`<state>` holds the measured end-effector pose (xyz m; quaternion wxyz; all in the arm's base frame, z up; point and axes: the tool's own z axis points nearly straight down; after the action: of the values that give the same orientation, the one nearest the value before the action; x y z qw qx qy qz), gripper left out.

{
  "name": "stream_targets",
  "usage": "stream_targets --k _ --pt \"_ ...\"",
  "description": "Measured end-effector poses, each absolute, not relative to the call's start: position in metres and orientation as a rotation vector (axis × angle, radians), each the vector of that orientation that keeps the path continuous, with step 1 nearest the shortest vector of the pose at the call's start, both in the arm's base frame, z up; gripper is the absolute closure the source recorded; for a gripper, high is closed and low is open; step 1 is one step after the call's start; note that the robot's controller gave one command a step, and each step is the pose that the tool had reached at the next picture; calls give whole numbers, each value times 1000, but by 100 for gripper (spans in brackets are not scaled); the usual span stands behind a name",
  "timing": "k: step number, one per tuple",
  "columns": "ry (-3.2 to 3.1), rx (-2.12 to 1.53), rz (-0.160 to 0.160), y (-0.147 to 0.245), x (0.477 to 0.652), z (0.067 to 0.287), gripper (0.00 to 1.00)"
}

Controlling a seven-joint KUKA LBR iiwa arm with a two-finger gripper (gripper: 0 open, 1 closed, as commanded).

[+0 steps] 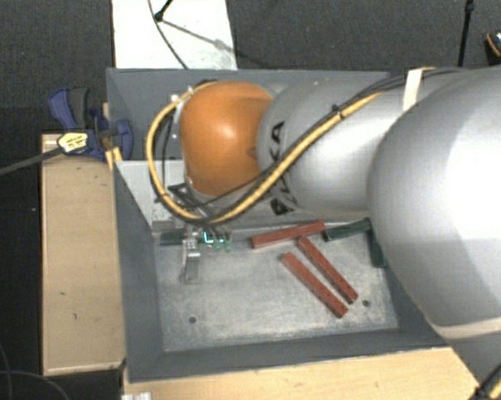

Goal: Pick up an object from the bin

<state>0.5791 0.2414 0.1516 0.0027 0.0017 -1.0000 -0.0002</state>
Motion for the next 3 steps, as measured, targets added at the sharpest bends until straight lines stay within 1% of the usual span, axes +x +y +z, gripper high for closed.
stream_targets --k 1,2,3 --pt "-3120 340 1 255 584 74 0" --pt "-3146 95 -2 212 591 117 0" --pt "-3144 -4 1 157 590 144 0"
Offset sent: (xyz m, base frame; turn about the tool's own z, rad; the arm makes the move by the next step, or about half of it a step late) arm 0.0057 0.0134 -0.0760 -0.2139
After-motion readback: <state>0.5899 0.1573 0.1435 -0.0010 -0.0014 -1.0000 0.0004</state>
